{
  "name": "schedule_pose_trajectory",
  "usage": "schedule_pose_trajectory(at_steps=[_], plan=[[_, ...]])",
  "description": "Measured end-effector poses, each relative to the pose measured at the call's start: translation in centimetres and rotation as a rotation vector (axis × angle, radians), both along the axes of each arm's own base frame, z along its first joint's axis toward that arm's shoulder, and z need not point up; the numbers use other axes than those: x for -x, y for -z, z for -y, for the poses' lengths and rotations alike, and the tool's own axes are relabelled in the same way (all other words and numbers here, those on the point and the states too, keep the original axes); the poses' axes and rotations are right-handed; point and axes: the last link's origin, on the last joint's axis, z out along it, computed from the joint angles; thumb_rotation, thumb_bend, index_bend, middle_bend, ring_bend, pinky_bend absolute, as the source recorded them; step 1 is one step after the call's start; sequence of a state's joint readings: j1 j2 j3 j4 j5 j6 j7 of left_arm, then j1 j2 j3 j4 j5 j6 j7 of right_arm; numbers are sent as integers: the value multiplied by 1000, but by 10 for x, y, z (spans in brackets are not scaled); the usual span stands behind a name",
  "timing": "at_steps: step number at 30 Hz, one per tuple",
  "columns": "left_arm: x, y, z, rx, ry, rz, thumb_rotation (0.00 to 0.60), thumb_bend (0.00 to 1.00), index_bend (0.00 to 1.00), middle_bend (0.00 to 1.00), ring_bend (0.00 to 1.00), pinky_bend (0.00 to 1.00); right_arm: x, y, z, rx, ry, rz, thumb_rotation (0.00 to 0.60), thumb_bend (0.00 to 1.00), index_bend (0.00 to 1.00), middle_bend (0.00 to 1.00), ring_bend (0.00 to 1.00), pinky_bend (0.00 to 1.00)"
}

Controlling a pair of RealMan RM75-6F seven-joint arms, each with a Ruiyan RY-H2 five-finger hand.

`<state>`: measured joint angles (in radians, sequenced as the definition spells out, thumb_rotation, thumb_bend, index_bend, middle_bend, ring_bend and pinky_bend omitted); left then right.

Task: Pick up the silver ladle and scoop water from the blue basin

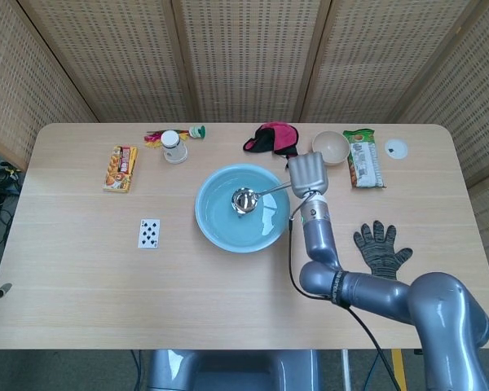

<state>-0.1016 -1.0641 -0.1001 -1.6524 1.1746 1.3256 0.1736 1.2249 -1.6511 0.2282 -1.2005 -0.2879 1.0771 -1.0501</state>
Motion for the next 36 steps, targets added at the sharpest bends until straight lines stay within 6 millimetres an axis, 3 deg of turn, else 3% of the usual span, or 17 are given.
schedule_pose_trajectory(at_steps=[12, 21, 29, 36], plan=[[2, -2, -2, -12, -2, -1, 600, 0, 0, 0, 0, 0, -1, 30, 5, 39, -89, -233, 600, 927, 769, 1000, 1000, 1000], [1, -1, -2, -6, 5, 6, 600, 0, 0, 0, 0, 0, 5, 51, -9, 38, -138, -370, 600, 927, 772, 1000, 1000, 1000], [1, -1, -2, -4, 7, 8, 600, 0, 0, 0, 0, 0, 4, 61, -20, 14, -143, -375, 600, 928, 777, 1000, 1000, 1000], [1, -2, -2, -5, 9, 13, 600, 0, 0, 0, 0, 0, -2, 60, -24, -11, -45, -258, 600, 932, 784, 1000, 1000, 1000]])
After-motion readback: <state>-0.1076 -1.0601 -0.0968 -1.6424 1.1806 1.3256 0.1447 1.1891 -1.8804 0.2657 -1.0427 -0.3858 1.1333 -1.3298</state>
